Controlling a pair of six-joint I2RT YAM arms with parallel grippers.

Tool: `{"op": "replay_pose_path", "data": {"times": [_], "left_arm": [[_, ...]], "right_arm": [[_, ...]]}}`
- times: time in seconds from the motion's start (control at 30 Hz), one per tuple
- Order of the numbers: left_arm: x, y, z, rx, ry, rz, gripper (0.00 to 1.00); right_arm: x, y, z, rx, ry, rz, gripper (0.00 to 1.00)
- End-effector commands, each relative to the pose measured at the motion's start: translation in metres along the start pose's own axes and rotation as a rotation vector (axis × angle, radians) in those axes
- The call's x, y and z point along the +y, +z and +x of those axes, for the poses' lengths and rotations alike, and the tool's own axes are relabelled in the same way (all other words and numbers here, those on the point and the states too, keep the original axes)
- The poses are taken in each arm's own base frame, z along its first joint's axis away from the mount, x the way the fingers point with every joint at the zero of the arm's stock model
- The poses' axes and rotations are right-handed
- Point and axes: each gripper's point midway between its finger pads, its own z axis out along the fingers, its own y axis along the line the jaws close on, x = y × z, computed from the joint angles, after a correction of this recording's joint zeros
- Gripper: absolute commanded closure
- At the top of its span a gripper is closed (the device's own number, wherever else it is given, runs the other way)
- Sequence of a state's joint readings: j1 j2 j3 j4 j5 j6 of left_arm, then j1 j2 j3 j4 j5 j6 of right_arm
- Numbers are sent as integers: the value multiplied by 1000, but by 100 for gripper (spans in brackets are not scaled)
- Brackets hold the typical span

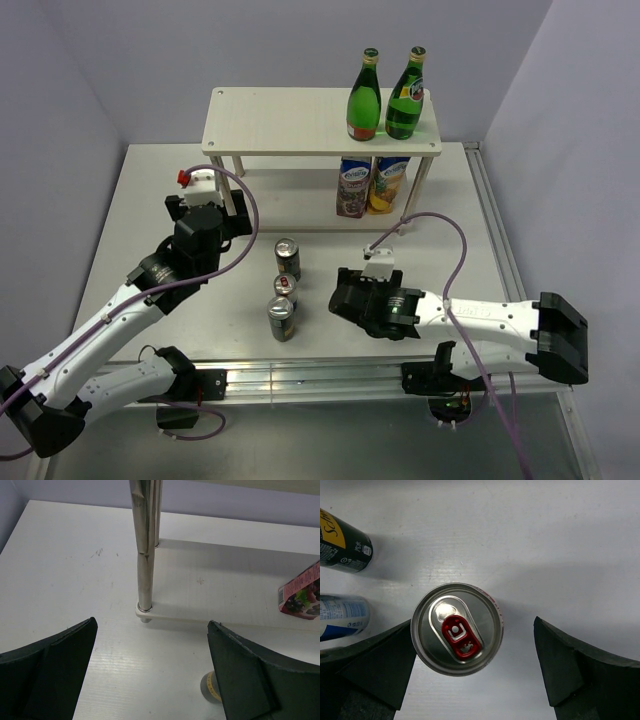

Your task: Place and organize the beverage onto the shelf

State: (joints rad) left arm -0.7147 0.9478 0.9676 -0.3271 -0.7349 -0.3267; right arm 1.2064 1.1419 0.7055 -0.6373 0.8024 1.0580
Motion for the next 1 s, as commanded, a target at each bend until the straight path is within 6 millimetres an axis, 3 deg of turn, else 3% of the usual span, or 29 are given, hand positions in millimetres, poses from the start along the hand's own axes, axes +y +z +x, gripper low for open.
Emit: {"op": "replay_pose_path", "data": {"times": [0.0,0.17,0.23,0.27,0.47,0.5,0.57,0.67,0.77,0.83,0.87,0.93,0.97], "left_arm": [[-3,-1,-15,-26,-22,15,1],[-3,-1,-14,-25,-19,13,1],[-3,-1,-14,-26,-20,13,1],[-3,-1,-14,-26,-21,12,1],[-2,-2,-15,-27,-20,12,1],[-3,-2,-15,-28,-21,12,1],[-3,-2,-16,-28,-21,12,1],[-2,-2,-16,-31,-23,12,1],[-1,-3,-17,-32,-23,10,1],[-1,-3,-17,-34,-24,9,1],[0,-3,-17,-35,-24,5,1],[1,-4,-18,-39,-26,3,1],[1,-3,-18,-39,-26,1,1]], "right_arm": [[11,7,-3,-42,42,-8,1],[12,19,-1,-78,21,24,6],[11,20,-3,-97,24,43,21],[9,22,-4,-111,14,61,34],[12,22,-10,-125,-9,73,66],[15,19,-17,-135,-7,69,82],[19,12,-25,-142,-25,66,96],[35,-5,-60,-194,-30,38,100],[65,-40,-120,-271,-19,-43,100],[72,-58,-150,-316,-68,-69,100],[83,-75,-178,-354,-28,-109,100],[93,-90,-204,-390,-94,-139,100],[102,-109,-231,-429,-55,-182,100]]}}
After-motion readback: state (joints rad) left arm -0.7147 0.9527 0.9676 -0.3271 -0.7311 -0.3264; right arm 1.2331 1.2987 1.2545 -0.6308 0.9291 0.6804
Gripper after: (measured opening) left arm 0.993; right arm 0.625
